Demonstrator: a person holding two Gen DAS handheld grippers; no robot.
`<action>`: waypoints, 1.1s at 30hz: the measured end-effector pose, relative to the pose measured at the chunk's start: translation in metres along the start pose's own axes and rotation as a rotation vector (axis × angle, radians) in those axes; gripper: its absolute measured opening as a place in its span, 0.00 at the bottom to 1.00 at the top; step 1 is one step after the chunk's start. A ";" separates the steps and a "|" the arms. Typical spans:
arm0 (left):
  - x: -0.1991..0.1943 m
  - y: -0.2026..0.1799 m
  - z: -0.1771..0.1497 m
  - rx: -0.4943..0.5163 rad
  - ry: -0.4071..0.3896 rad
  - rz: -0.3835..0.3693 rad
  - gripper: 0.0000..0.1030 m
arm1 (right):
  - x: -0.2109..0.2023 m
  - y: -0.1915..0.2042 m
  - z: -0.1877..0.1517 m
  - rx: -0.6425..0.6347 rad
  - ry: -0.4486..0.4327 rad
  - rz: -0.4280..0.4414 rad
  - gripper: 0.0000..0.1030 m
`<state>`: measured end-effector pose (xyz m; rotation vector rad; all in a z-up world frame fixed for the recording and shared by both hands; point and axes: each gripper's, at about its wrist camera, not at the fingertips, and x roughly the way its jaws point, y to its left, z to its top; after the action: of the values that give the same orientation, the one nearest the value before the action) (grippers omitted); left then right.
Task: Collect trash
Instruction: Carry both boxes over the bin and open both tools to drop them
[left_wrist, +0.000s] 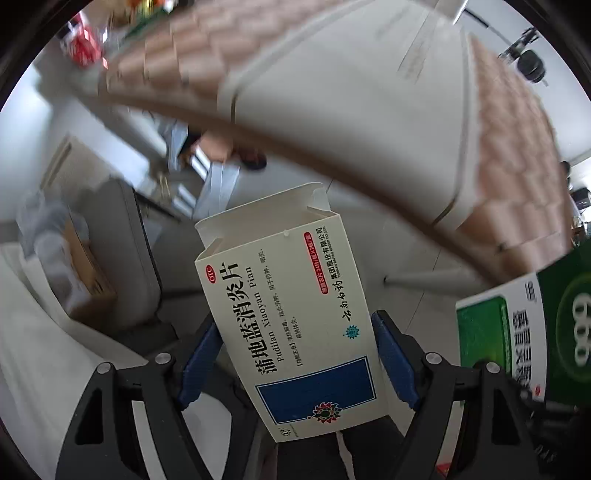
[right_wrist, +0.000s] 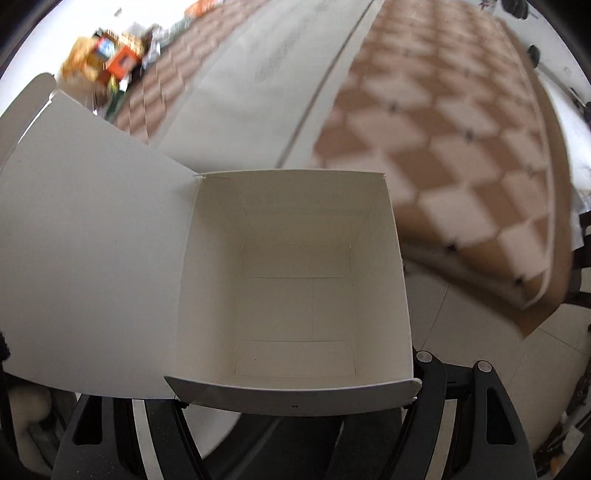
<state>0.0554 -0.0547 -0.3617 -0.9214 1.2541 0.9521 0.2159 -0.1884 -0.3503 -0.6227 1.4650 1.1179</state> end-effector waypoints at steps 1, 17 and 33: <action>0.013 0.001 -0.004 -0.006 0.017 -0.001 0.76 | 0.013 -0.002 -0.008 -0.005 0.023 0.006 0.75; 0.332 0.004 0.005 -0.092 0.308 -0.200 0.78 | 0.297 -0.119 -0.030 0.044 0.177 -0.037 0.75; 0.381 0.028 -0.001 -0.141 0.277 -0.081 0.96 | 0.432 -0.122 0.021 -0.026 0.235 -0.018 0.78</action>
<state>0.0546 -0.0190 -0.7421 -1.2381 1.3819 0.8776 0.2337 -0.1309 -0.7956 -0.8052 1.6426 1.0793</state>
